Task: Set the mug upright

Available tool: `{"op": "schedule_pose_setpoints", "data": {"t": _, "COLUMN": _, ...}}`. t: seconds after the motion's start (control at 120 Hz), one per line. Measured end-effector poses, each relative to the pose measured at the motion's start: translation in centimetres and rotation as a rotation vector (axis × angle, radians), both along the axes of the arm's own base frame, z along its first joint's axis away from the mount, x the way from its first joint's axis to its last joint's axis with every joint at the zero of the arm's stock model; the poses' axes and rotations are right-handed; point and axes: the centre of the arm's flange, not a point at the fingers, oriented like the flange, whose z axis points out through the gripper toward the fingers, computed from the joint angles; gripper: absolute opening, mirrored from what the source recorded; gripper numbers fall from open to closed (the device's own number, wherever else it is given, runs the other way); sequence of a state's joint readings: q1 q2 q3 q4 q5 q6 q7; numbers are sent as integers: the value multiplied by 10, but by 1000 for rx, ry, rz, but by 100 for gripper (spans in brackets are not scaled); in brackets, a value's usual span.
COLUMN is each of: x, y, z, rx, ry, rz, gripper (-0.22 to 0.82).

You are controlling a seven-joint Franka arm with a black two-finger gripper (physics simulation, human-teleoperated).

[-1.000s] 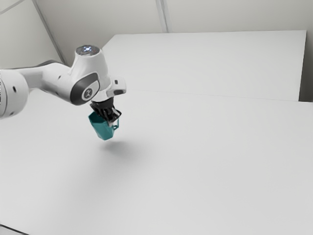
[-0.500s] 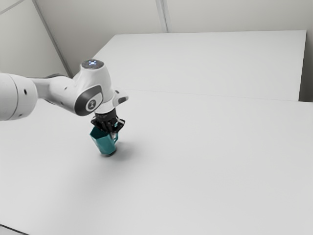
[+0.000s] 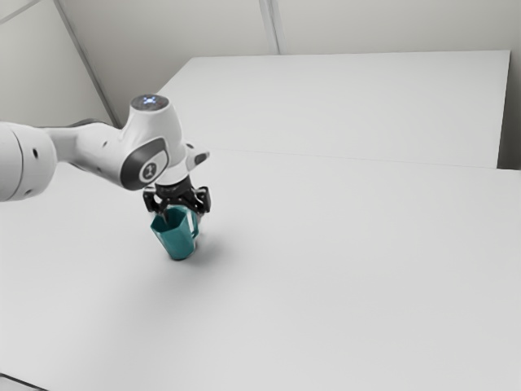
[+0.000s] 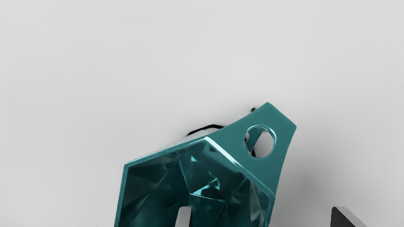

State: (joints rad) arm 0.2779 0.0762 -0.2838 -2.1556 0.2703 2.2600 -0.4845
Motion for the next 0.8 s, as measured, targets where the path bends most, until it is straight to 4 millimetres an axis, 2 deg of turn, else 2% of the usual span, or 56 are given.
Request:
{"op": "schedule_pose_setpoints", "data": {"t": 0.2, "x": -8, "y": -8, "z": 38, "rx": 26, "ry": -38, "rz": 18, "gripper": 55}}
{"op": "schedule_pose_setpoints", "data": {"t": 0.3, "x": -8, "y": -14, "z": 65, "rx": 33, "ry": -63, "rz": 27, "gripper": 57}}
{"op": "schedule_pose_setpoints", "data": {"t": 0.458, "x": -3, "y": -39, "z": 94, "rx": 26, "ry": -79, "rz": -10, "gripper": 59}}
{"op": "schedule_pose_setpoints", "data": {"t": 0.617, "x": 12, "y": -61, "z": 142, "rx": -2, "ry": -109, "rz": -62, "gripper": 60}}
{"op": "schedule_pose_setpoints", "data": {"t": 0.8, "x": 18, "y": -65, "z": 195, "rx": -17, "ry": -115, "rz": -90, "gripper": 60}}
